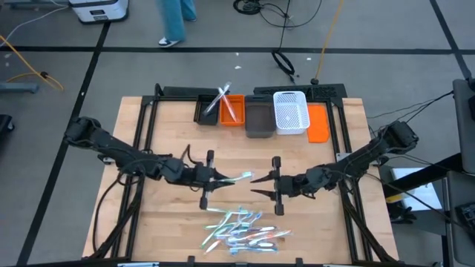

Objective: Pick & Place Toothbrushes
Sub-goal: Put the green toothbrush into the white bin

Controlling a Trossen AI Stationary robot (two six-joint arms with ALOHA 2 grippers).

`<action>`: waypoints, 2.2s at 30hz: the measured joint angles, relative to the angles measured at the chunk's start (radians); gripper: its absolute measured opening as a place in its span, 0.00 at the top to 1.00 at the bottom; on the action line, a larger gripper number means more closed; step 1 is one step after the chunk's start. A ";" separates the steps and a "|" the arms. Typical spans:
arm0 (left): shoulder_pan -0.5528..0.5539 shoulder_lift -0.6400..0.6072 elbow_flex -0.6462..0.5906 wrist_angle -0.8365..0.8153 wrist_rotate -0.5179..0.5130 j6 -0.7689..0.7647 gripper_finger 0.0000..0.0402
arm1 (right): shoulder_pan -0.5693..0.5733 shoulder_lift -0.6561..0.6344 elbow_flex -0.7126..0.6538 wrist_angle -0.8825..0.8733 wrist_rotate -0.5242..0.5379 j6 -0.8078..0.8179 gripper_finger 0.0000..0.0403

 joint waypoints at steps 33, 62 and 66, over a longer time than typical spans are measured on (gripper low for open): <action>0.100 0.191 -0.001 0.280 0.133 -0.006 1.00 | -0.097 0.004 0.000 0.150 -0.136 -0.027 0.54; 0.127 0.249 -0.001 0.325 0.154 -0.033 0.94 | -0.128 0.067 0.008 0.219 -0.134 -0.060 0.97; 0.127 0.249 -0.001 0.317 0.154 -0.027 0.94 | -0.128 0.067 0.008 0.209 -0.132 -0.058 0.97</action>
